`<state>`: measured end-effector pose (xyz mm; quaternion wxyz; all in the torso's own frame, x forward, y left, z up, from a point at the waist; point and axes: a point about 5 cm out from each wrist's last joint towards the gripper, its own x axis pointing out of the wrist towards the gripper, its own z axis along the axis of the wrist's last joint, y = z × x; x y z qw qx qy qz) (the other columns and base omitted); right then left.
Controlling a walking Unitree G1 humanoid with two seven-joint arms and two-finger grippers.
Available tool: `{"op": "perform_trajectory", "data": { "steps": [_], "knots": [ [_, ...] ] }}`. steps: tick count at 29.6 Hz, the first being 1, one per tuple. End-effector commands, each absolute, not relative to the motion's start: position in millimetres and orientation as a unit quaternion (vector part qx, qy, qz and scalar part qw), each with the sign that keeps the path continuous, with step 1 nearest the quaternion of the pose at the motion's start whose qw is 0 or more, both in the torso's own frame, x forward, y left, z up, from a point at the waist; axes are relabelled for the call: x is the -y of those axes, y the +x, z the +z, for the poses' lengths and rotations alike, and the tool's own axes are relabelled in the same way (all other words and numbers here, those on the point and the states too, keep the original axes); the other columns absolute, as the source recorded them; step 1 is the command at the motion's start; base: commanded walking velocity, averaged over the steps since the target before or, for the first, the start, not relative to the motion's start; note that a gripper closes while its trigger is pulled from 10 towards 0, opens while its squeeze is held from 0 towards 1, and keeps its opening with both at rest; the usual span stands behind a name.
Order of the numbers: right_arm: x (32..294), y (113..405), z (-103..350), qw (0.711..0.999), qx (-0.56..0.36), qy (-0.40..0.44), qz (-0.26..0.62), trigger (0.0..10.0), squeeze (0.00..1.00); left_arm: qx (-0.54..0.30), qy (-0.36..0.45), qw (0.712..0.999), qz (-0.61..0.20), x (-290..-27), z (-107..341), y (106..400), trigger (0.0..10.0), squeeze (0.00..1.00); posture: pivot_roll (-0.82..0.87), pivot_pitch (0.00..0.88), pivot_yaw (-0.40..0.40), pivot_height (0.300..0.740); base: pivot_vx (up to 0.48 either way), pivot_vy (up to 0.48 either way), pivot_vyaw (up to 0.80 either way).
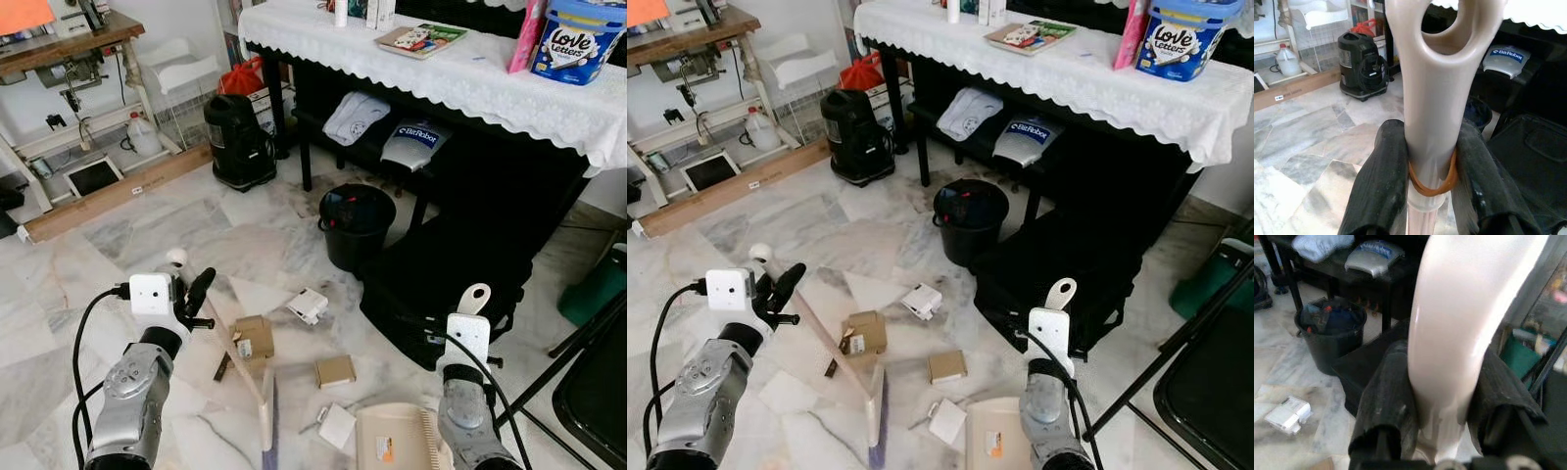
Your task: Sweep floor
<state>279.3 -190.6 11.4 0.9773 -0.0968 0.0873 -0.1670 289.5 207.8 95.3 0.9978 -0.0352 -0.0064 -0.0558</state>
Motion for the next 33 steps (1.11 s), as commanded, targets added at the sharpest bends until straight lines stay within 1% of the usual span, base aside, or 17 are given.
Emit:
{"op": "perform_trajectory", "data": {
  "steps": [1,2,3,4,5,9,14,16,18,20,21,22,24,33],
  "knots": [
    [183,255,-25,0.962,-0.214,-0.07,-0.154,10.0,0.0,0.012,-0.024,0.998,-0.064,-208,100,293,10.0,0.0,0.18,0.06,0.093,0.74,0.0,0.0,0.0],
    [182,257,-26,0.96,-0.226,-0.055,-0.154,10.0,0.0,0.011,-0.025,0.997,-0.066,-206,100,293,10.0,0.0,0.18,0.06,0.093,0.74,0.0,0.0,0.0],
    [183,259,-25,0.958,-0.232,-0.021,-0.17,10.0,0.0,0.01,-0.026,0.997,-0.067,-205,99,294,10.0,0.0,0.18,0.057,0.089,0.74,0.0,0.0,0.0],
    [183,260,-24,0.957,-0.232,-0.012,-0.174,10.0,0.0,0.01,-0.026,0.997,-0.067,-204,99,294,10.0,0.0,0.18,0.057,0.089,0.74,0.0,0.0,0.0],
    [182,260,-28,0.95,-0.26,0.004,-0.173,10.0,0.0,0.008,-0.028,0.997,-0.068,-203,99,294,10.0,0.0,0.17,0.055,0.085,0.74,0.0,0.0,0.0],
    [181,265,-28,0.936,-0.294,0.065,-0.181,10.0,0.0,0.005,-0.03,0.997,-0.07,-201,97,294,10.0,0.0,0.17,0.054,0.08,0.74,0.0,0.0,0.0],
    [176,274,-25,0.927,-0.318,0.106,-0.168,10.0,0.0,0.0,-0.033,0.997,-0.069,-199,94,293,10.0,0.0,0.17,0.05,0.073,0.74,0.0,0.0,0.0],
    [176,273,-26,0.924,-0.327,0.109,-0.167,10.0,0.0,-0.001,-0.034,0.997,-0.068,-199,94,293,10.0,0.0,0.17,0.049,0.072,0.74,0.0,0.0,0.0],
    [174,274,-26,0.924,-0.331,0.107,-0.156,10.0,0.0,-0.002,-0.034,0.997,-0.068,-199,93,293,10.0,0.0,0.17,0.049,0.072,0.74,0.0,0.0,0.0],
    [176,276,-23,0.934,-0.314,0.078,-0.15,10.0,0.0,-0.002,-0.035,0.997,-0.067,-199,93,294,10.0,0.0,0.16,0.044,0.069,0.74,0.0,0.0,0.0],
    [178,277,-21,0.94,-0.303,0.055,-0.149,10.0,0.0,-0.002,-0.035,0.997,-0.067,-198,93,294,10.0,0.0,0.16,0.044,0.069,0.74,0.0,0.0,0.0],
    [179,282,-13,0.952,-0.271,0.011,-0.138,10.0,0.0,-0.002,-0.037,0.997,-0.068,-198,93,294,10.0,0.0,0.16,0.042,0.068,0.74,0.0,0.0,0.0],
    [179,287,-6,0.961,-0.242,-0.027,-0.131,10.0,0.0,-0.001,-0.038,0.997,-0.068,-197,93,294,10.0,0.0,0.16,0.042,0.068,0.74,0.0,0.0,0.0],
    [182,298,14,0.977,-0.164,-0.07,-0.119,10.0,0.0,0.006,-0.04,0.997,-0.06,-197,93,294,10.0,0.0,0.16,0.044,0.062,0.74,0.0,0.0,0.0]
  ]
}}
